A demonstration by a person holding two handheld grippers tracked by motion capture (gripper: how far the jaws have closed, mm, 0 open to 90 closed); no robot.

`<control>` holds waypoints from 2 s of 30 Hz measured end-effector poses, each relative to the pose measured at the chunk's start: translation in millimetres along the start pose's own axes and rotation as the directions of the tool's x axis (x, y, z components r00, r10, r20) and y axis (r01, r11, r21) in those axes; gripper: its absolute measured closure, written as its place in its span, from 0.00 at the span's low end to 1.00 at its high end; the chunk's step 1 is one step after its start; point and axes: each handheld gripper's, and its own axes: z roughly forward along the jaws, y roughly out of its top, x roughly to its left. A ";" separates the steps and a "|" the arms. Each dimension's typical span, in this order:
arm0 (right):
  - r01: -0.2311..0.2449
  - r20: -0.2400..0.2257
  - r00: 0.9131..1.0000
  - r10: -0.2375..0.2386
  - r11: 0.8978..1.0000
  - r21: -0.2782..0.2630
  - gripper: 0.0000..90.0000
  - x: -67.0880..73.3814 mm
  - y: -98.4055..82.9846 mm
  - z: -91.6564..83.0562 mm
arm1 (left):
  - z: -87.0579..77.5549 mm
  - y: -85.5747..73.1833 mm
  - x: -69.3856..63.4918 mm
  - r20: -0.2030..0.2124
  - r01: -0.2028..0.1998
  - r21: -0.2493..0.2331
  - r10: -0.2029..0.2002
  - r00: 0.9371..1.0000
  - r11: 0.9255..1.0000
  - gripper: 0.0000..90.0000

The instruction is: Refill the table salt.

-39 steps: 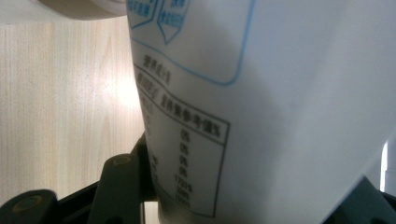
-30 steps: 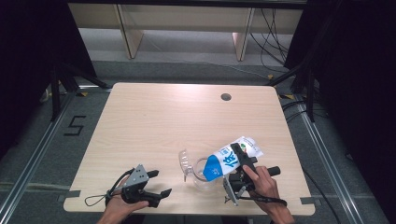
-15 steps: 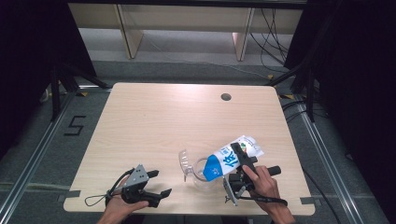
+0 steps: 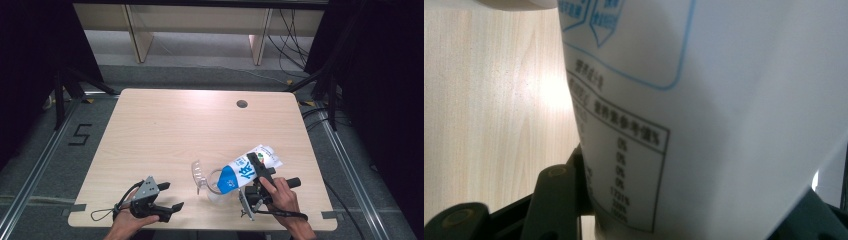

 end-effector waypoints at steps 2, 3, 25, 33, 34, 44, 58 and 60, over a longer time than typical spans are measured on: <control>0.000 -0.001 1.000 0.000 1.000 0.001 0.55 -0.1 0.0 0.0 | -0.1 0.0 0.1 -0.001 0.001 0.000 -0.001 1.000 1.000 0.18; 0.002 0.000 1.000 -0.002 1.000 0.000 0.56 0.0 0.1 0.2 | -0.1 0.0 0.1 -0.001 0.001 0.000 -0.001 1.000 1.000 0.18; -0.027 -0.008 1.000 0.027 1.000 0.016 0.56 2.8 0.0 0.0 | 0.1 -0.1 0.0 0.000 -0.001 0.001 0.001 1.000 1.000 0.18; -0.029 -0.005 1.000 0.029 0.999 0.027 0.56 3.0 0.3 -0.5 | -0.4 0.1 0.3 -0.001 -0.006 0.011 0.006 1.000 1.000 0.18; -0.034 -0.006 0.999 0.034 0.999 0.030 0.56 3.3 0.3 -0.9 | -0.1 0.0 0.4 0.001 -0.006 0.007 0.006 1.000 1.000 0.18; -0.034 -0.005 0.999 0.034 0.999 0.028 0.56 4.5 0.5 -0.5 | 0.2 -0.1 0.2 0.001 -0.001 0.003 0.001 1.000 1.000 0.18; -0.023 -0.002 1.000 0.023 0.999 0.032 0.57 4.1 0.9 -0.7 | -0.4 0.1 0.3 -0.002 -0.007 0.011 0.007 1.000 1.000 0.18; -0.023 -0.002 1.000 0.023 0.999 0.032 0.57 4.0 0.9 -0.7 | -0.4 0.1 0.3 -0.001 -0.006 0.011 0.006 1.000 1.000 0.18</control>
